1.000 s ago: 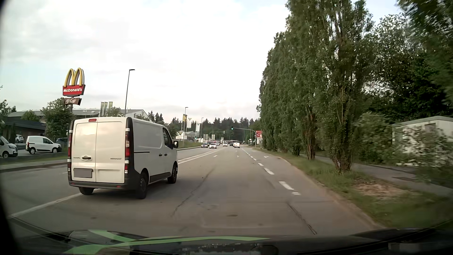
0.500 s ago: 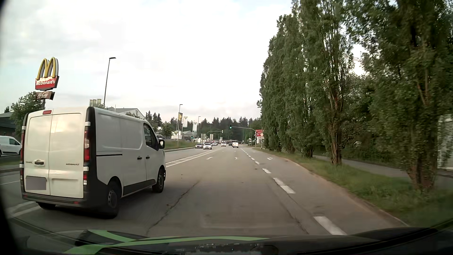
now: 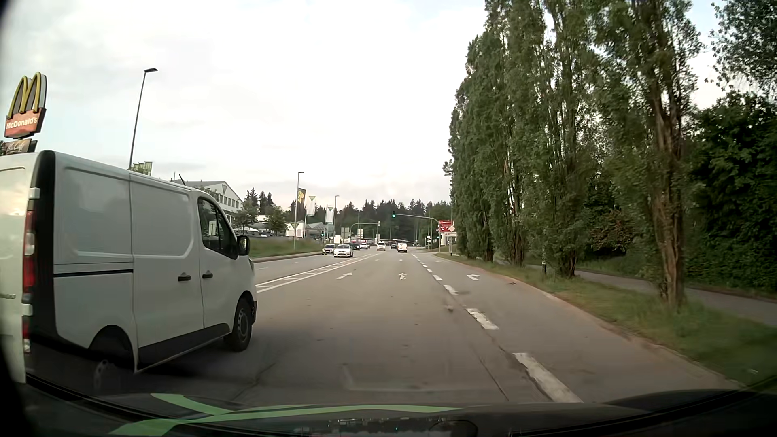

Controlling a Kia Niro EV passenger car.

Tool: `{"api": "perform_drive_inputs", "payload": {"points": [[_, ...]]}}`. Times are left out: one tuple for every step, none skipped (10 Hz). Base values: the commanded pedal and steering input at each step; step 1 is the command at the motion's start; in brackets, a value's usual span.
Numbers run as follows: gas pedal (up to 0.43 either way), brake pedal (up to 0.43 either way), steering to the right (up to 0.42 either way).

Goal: Follow the waypoints while adhering to traffic rules and regulations

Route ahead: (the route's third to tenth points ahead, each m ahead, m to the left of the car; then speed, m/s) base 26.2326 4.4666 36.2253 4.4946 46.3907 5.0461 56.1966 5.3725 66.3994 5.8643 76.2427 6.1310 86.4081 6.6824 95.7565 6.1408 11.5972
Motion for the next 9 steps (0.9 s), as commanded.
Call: {"api": "perform_drive_inputs", "payload": {"points": [[0.150, 0.000, 0.005], [0.067, 0.000, 0.005], [0.039, 0.000, 0.008], [0.028, 0.000, 0.010], [0.028, 0.000, 0.006], [0.039, 0.000, 0.000], [0.039, 0.000, -0.005], [0.039, 0.000, -0.007], [0.039, 0.000, -0.009]]}}
